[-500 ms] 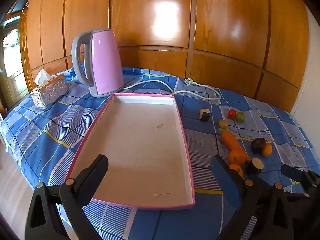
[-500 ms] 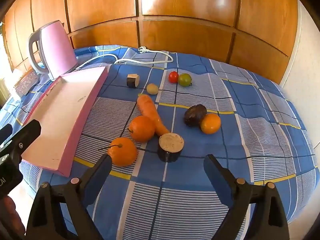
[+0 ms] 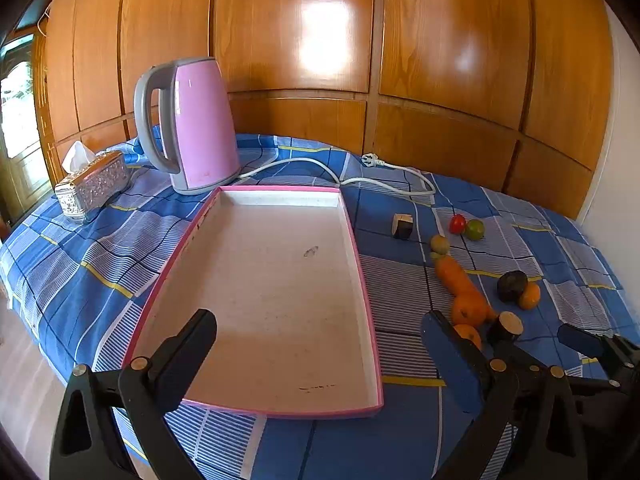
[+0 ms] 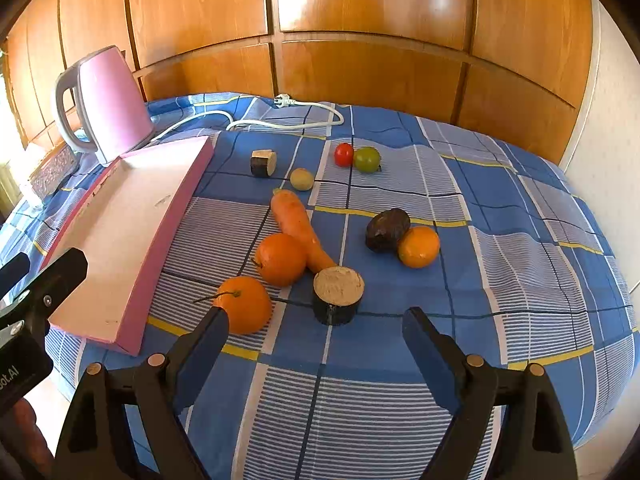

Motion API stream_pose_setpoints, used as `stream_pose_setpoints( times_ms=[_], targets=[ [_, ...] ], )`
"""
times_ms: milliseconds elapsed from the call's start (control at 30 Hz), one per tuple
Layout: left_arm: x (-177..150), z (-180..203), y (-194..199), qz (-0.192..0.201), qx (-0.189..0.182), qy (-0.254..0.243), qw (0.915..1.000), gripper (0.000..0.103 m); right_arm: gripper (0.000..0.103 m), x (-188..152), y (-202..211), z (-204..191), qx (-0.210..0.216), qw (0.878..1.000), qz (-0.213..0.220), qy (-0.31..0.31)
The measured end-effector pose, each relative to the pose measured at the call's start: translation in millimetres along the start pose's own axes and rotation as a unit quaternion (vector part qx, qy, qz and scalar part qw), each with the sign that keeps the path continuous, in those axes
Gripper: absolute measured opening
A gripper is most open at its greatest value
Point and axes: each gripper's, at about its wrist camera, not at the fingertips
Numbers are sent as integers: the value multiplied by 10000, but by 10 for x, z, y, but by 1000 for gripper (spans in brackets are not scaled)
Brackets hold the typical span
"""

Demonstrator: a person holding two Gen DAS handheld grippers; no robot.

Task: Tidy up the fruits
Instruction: 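Move both grippers toward the produce beside the pink-rimmed tray, then grasp the dark round cylinder with the right gripper while the left gripper grasps the small mandarin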

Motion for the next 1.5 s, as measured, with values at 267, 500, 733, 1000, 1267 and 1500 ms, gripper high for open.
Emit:
stream_pose_setpoints(
  times_ms=[267,500,733,1000,1267,1500],
  targets=[
    [7,24,7,9,-69,-55,10000,102,87,2,18,-11,-20,10000,51,5],
    [9,26,15,23,-110,-63,9999,102,85,6,36,-17,-28,10000,95,10],
    [5,41,38,40,-139,-81,9999,102,84,2,40,6,-33,10000,-3,-17],
    [7,62,59,60,-152,-101,9998,102,80,-1,51,16,-38,10000,-17,-42],
    [12,89,65,61,-217,-143,9996,102,80,9,73,41,39,9999,81,-87],
    [21,154,55,96,-529,-240,9983,102,75,7,28,128,39,9997,33,-234]
  ],
)
Point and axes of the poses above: each gripper's, at about its wrist camera, not at the fingertips, and y roughly against the way its jaws point, z to its right, x to its top, and after that the axes turned 12 degrees about -y, right-handed
